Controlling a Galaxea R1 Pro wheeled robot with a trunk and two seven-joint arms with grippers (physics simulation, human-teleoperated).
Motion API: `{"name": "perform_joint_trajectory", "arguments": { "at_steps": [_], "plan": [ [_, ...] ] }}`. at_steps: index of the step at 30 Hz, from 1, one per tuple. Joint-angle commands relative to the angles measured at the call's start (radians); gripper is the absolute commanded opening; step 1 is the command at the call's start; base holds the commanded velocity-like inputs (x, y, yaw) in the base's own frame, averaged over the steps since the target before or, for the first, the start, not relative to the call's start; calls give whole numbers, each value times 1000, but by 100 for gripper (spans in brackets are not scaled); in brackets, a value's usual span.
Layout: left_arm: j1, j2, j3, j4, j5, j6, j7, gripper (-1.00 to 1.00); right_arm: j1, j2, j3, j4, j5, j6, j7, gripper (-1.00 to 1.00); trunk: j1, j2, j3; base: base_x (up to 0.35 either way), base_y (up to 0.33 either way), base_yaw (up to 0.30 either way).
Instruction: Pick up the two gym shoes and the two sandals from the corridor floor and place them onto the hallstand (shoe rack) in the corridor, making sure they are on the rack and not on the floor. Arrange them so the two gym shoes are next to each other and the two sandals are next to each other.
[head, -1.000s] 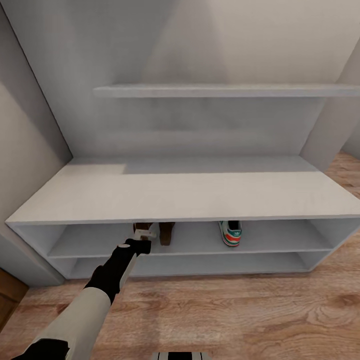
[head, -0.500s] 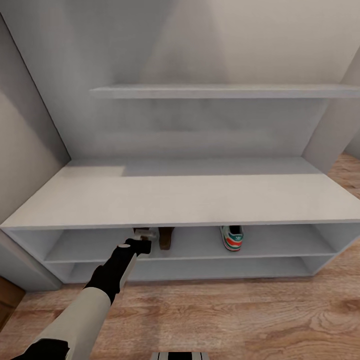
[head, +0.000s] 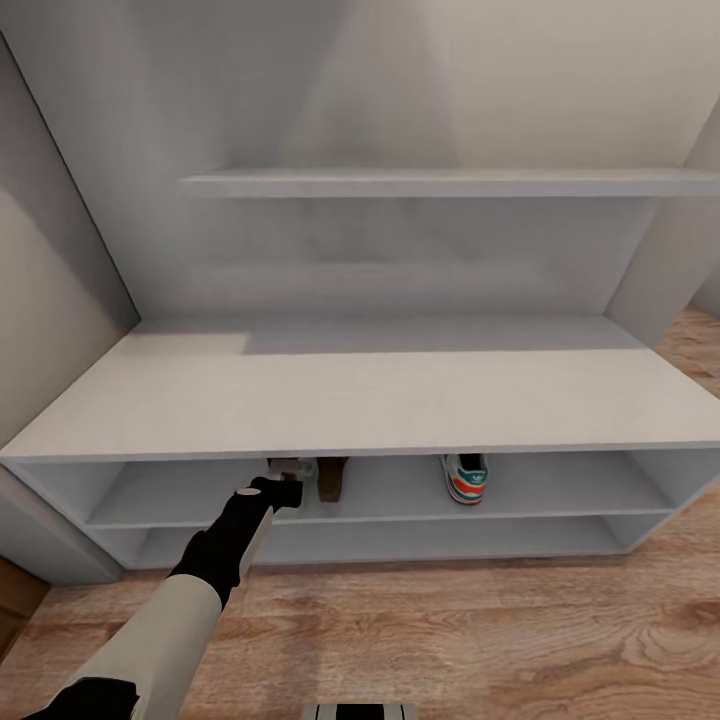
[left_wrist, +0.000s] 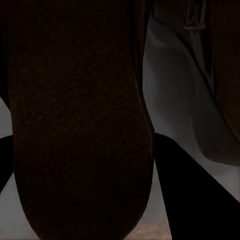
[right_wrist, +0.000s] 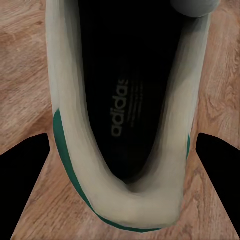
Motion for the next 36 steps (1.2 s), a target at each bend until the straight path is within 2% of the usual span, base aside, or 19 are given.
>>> {"name": "perform_joint_trajectory", "arguments": {
  "at_steps": [1, 8, 9, 36],
  "plan": [
    [0, 0, -1, -2, -11, 6, -1, -100, 0, 0, 1, -2, -10, 4, -4, -100, 0, 0, -1, 7, 0, 0],
    [0, 0, -1, -2, -10, 5, -3, -100, 0, 0, 1, -2, -10, 4, -4, -100, 0, 0, -1, 1, 0, 0],
    [0, 0, -1, -2, -10, 5, -4, 100, 0, 0, 1, -2, -10, 4, -4, -100, 0, 0, -1, 0, 0, 0],
    [0, 3, -3, -2, -11, 4, -3, 100, 0, 0, 1, -2, -10, 4, -4, -100, 0, 0, -1, -10, -1, 0]
  ]
}}
